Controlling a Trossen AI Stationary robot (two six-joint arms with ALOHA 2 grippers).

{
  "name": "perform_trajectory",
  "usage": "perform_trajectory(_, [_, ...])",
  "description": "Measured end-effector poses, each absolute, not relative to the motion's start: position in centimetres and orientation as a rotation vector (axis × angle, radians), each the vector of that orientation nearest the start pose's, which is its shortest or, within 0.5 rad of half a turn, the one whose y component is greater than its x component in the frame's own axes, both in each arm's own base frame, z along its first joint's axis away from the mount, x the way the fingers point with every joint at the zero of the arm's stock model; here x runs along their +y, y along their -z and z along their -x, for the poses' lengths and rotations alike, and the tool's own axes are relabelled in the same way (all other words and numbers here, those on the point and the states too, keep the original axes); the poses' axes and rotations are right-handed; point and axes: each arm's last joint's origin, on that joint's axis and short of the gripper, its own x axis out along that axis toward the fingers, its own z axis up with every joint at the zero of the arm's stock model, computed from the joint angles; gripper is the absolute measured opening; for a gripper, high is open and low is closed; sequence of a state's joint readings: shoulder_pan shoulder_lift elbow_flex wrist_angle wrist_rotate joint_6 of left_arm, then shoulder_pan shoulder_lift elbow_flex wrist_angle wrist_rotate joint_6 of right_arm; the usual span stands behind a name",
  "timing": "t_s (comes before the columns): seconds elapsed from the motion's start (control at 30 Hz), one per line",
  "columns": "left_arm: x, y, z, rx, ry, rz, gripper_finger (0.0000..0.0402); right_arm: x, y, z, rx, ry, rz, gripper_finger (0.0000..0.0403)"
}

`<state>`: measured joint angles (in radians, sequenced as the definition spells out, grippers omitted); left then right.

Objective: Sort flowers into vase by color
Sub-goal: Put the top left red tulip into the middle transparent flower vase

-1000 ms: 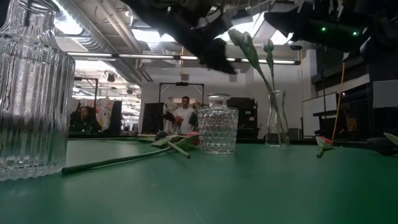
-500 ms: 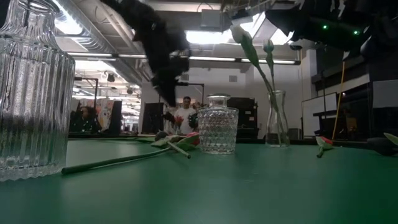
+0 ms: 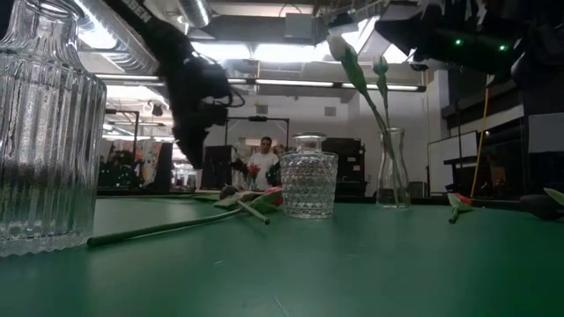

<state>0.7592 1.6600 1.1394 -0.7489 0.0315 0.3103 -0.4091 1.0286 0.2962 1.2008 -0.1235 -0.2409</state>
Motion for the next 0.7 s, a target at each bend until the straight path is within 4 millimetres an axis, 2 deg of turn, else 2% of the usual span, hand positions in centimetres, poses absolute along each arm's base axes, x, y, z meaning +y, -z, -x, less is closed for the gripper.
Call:
perform_trajectory(0.2, [20.3, -17.9, -21.8, 1.274, -0.376, 0.185, 0.0235, -7.6, -25.4, -17.7, -0.412, 0.374, 0.354, 0.0113])
perform_trajectory(0.33, [20.4, -16.8, -21.7, 1.229, -0.413, 0.136, 0.0235, -7.7, -25.1, -17.8, -0.383, 0.389, 0.344, 0.0113])
perform_trajectory(0.43, [20.7, -16.7, -21.8, 1.205, -0.426, 0.118, 0.0234, -7.8, -24.8, -17.9, -0.351, 0.398, 0.334, 0.0113])
perform_trajectory(0.7, [21.0, -15.6, -21.6, 1.258, -0.383, 0.1, 0.0185, -7.9, -24.7, -17.9, -0.332, 0.404, 0.327, 0.0113])
